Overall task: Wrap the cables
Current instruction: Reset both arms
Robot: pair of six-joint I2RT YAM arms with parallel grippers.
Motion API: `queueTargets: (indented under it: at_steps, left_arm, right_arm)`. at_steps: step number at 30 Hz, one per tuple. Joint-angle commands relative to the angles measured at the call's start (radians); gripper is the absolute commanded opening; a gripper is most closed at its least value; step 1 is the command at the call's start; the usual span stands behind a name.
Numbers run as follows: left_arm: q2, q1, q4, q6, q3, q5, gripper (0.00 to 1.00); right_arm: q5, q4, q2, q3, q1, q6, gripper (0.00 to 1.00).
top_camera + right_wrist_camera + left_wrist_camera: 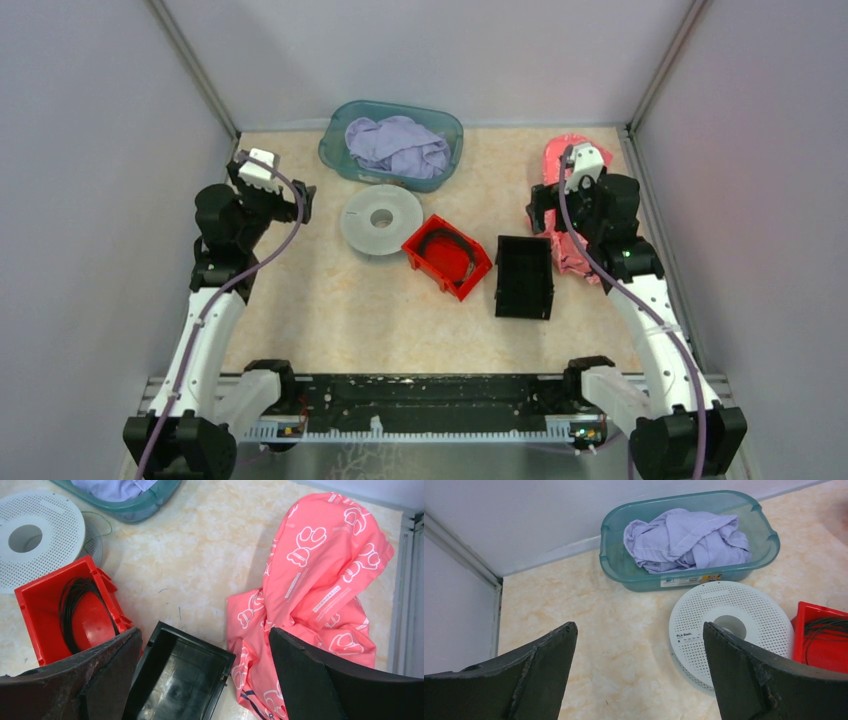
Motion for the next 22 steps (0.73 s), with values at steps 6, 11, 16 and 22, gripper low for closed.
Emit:
queueTargets:
  at_steps: [6,11,16,22]
  left_arm:
    - [-0.104,0.021,-0.019,0.008,-0.002,0.189,1.0]
    - [-0.135,0.023,-0.036,0.005,-0.014,0.189,1.0]
    - [-0.138,0.023,-0.038,-0.008,-0.02,0.184,1.0]
    - [-0.138,0.025,-0.047,-0.008,-0.025,0.193,1.0]
  right_arm:
    - [0.061,0.108,-0.09,-0.046,-0.001,-0.056,0.99]
    - [0.087,0.121,-0.111,-0.055,-0.001,-0.069,0.99]
    - [0.093,0.128,-0.118,-0.065,-0.002,-0.07,0.99]
    - [0.092,0.129,-0.117,-0.067,-0.001,-0.07,0.97]
